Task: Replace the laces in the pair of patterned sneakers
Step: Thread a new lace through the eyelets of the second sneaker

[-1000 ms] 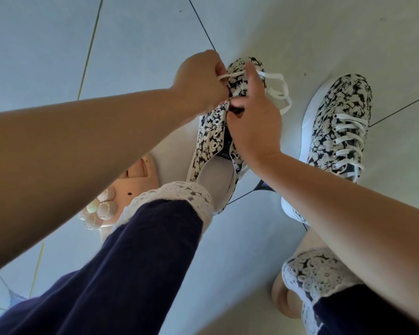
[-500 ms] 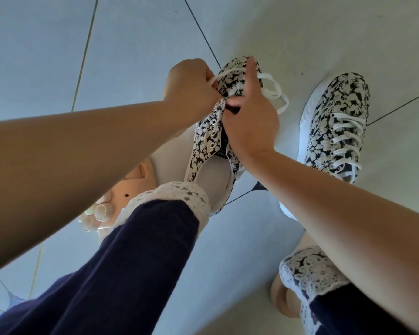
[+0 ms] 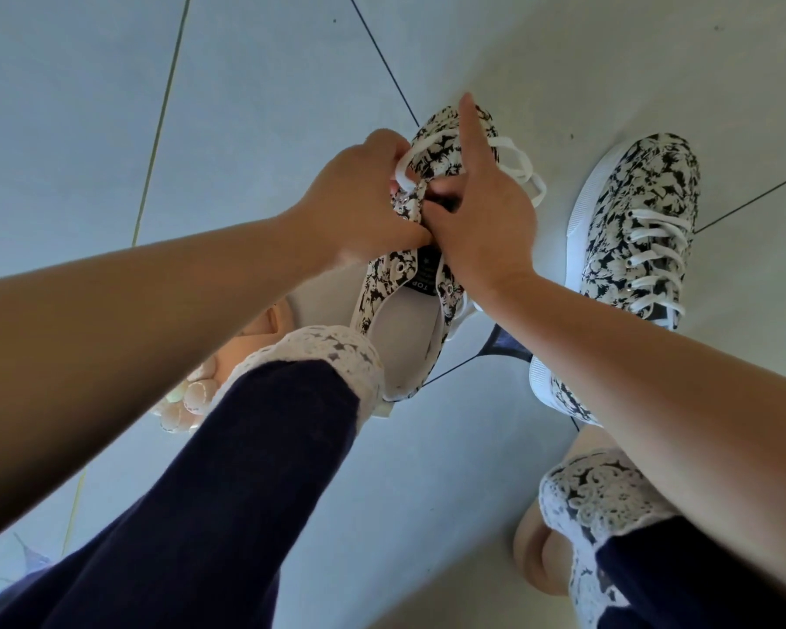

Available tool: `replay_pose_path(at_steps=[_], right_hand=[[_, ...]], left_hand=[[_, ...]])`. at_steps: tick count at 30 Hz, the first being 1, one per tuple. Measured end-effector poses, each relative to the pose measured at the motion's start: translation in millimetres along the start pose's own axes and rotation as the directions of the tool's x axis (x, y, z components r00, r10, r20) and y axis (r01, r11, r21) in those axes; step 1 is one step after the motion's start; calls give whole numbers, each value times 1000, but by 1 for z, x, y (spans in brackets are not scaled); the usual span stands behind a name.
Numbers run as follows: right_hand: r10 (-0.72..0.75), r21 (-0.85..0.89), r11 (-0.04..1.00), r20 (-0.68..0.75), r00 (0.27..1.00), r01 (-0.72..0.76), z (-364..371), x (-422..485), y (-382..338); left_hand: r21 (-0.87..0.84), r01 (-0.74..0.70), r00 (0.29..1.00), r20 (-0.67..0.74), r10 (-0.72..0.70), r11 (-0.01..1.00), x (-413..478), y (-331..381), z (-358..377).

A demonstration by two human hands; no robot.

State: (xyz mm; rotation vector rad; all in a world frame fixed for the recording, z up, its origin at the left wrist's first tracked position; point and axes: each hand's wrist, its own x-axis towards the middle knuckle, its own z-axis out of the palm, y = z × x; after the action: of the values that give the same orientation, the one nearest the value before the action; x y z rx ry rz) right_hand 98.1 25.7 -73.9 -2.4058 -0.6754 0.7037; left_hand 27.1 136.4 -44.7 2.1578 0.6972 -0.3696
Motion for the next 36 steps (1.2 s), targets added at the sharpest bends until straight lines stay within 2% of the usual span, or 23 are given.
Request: replay_pose_path(at_steps=[4, 10, 14, 19, 22, 28, 32, 36], right_hand=[[-5, 10, 1000, -11, 1000, 5, 3, 2, 2], [-37, -14, 999, -31, 999, 36, 6, 3, 5], [-57, -46, 997, -23, 998, 56, 5, 4, 7], [-112, -119, 986, 65, 992, 119, 1, 1, 5], [-135, -106, 983, 120, 984, 148, 0, -2, 5], [-206, -42, 977, 93, 974, 211, -17, -6, 3], [-170, 90, 983, 118, 978, 160, -12, -6, 4], [-97, 124, 989, 91, 991, 85, -1, -3, 7]], left_hand=[[131, -2, 995, -103, 16, 991, 6, 5, 9], [59, 28, 980, -200, -16, 998, 14, -6, 14], [-143, 113, 981, -138, -133, 983, 18, -5, 4], [-387, 216, 961, -79, -265, 896, 16, -3, -1], [-454, 250, 952, -45, -302, 855, 14, -3, -5], [-493, 276, 954, 37, -297, 825, 11, 0, -16], [-513, 346, 932, 92, -351, 786, 6, -5, -14], [-575, 387, 913, 130, -386, 721, 3, -12, -6]])
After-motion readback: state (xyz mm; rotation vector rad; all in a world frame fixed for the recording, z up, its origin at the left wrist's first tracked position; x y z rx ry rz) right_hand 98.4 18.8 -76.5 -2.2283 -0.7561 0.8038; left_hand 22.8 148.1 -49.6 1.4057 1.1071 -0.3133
